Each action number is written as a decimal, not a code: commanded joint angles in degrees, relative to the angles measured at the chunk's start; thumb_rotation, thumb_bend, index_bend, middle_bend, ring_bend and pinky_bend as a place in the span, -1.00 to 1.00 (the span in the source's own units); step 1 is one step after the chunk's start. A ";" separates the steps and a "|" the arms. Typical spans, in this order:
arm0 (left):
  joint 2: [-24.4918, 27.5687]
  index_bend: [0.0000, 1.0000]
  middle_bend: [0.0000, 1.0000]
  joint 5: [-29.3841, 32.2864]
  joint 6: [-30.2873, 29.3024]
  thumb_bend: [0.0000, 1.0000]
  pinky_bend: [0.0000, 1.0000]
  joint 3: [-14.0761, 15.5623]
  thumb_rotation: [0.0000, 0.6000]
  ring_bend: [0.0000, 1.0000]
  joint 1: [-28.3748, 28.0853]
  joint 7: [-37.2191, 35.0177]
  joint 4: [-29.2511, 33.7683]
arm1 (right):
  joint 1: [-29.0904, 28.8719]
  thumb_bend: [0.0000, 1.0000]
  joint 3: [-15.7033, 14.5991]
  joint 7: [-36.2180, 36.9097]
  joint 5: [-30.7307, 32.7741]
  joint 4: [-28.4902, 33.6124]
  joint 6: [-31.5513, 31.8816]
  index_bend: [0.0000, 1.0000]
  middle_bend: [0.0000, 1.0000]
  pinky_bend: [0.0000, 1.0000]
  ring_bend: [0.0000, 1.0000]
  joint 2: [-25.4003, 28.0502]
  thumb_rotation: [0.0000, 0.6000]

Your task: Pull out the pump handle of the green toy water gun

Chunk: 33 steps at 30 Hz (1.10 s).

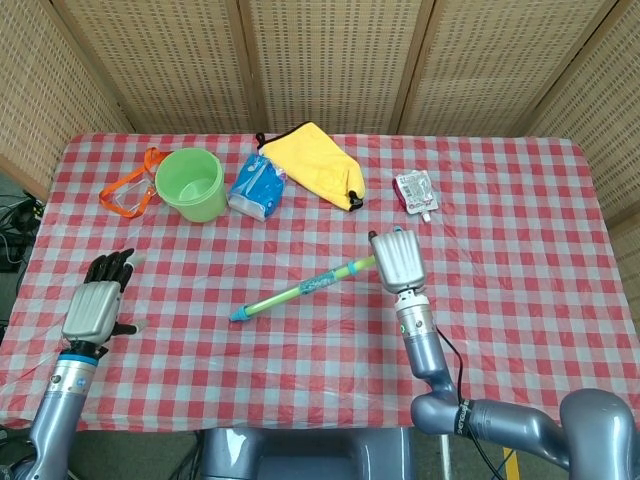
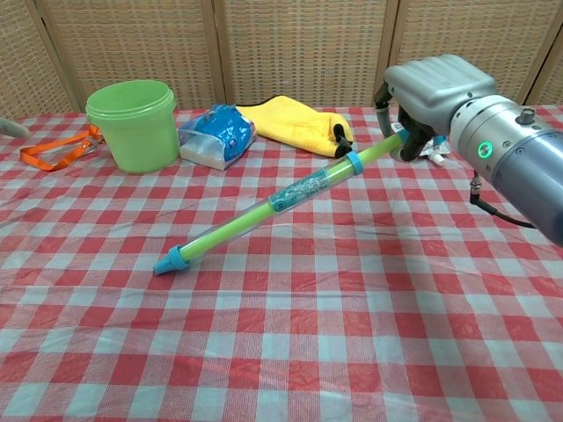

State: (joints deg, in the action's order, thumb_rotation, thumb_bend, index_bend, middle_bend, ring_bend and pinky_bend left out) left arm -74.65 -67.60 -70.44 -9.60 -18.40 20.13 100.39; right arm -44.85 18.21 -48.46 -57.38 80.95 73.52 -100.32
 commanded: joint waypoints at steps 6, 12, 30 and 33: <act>-3.42 -0.57 -1.00 2.49 0.65 -0.71 -1.00 -1.97 1.00 -1.00 -2.67 1.05 -0.48 | -0.31 0.05 1.97 -0.80 2.17 -0.29 2.10 0.51 1.00 0.60 1.00 -1.89 1.00; -7.64 -0.43 -1.00 5.48 0.98 -0.69 -1.00 -4.30 1.00 -1.00 -5.77 3.00 -1.21 | -0.54 0.05 2.55 -1.71 2.76 -0.22 3.33 0.51 1.00 0.60 1.00 -2.59 1.00; -21.03 -0.35 -1.00 15.26 1.44 -0.58 -1.00 -6.90 1.00 -1.00 -14.15 11.54 -5.95 | -0.22 0.06 3.79 -2.30 4.29 1.16 5.19 0.52 1.00 0.60 1.00 -1.47 1.00; -22.18 -0.32 -1.00 16.09 1.33 -0.58 -1.00 -7.32 1.00 -1.00 -15.03 11.94 -6.62 | -0.22 0.06 3.69 -2.43 4.34 1.25 5.40 0.52 1.00 0.60 1.00 -1.52 1.00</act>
State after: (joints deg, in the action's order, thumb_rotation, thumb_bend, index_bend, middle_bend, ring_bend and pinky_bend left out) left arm -96.51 -51.82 -69.08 -16.71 -33.12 31.86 94.03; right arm -45.07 21.91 -50.88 -53.05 82.19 78.92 -101.83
